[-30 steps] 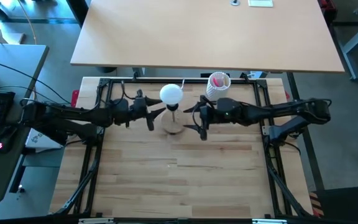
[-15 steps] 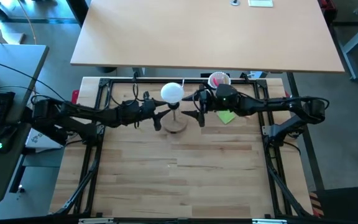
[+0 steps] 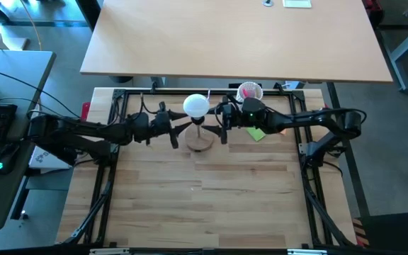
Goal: Screw lightbulb
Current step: Insert the white lightbulb into the brown lamp
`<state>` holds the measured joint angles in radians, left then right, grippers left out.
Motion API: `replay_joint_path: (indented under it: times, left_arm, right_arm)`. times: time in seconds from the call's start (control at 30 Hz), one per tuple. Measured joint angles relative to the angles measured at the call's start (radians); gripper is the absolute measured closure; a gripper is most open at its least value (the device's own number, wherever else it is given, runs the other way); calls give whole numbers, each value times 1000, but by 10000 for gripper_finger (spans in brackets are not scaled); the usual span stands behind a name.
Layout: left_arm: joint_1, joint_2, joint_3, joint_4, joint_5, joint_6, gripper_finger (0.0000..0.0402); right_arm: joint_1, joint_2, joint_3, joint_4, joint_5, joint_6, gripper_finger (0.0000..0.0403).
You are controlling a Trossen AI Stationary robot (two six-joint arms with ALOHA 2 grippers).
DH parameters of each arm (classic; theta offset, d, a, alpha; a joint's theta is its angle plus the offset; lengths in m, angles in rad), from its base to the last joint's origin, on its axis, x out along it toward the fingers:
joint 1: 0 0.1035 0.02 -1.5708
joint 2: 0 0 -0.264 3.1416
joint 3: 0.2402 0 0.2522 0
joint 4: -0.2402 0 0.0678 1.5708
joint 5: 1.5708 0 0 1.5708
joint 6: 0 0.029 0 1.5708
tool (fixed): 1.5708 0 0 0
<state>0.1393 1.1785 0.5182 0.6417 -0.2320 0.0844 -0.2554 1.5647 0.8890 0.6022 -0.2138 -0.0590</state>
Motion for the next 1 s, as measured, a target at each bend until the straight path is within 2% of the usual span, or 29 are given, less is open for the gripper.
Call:
replay_joint_path:
  times: [0.1,0.37,0.57,0.73,0.87,1.0]
  left_arm:
    - [11,19,0,28,0,-18,259]
    - [45,113,0,172,3,-35,273]
    - [53,131,0,178,-11,-48,273]
    - [56,131,0,157,-70,-48,273]
    - [51,131,0,131,-73,-54,273]
    - [39,131,0,137,-74,-55,273]
  right_arm:
    - [-8,12,0,31,14,7,123]
    - [-9,26,0,25,-25,25,123]
    - [17,26,0,21,-37,34,123]
    - [52,26,0,-3,-98,33,123]
    - [66,26,0,-22,-70,22,123]
    - [66,26,0,-39,68,34,123]
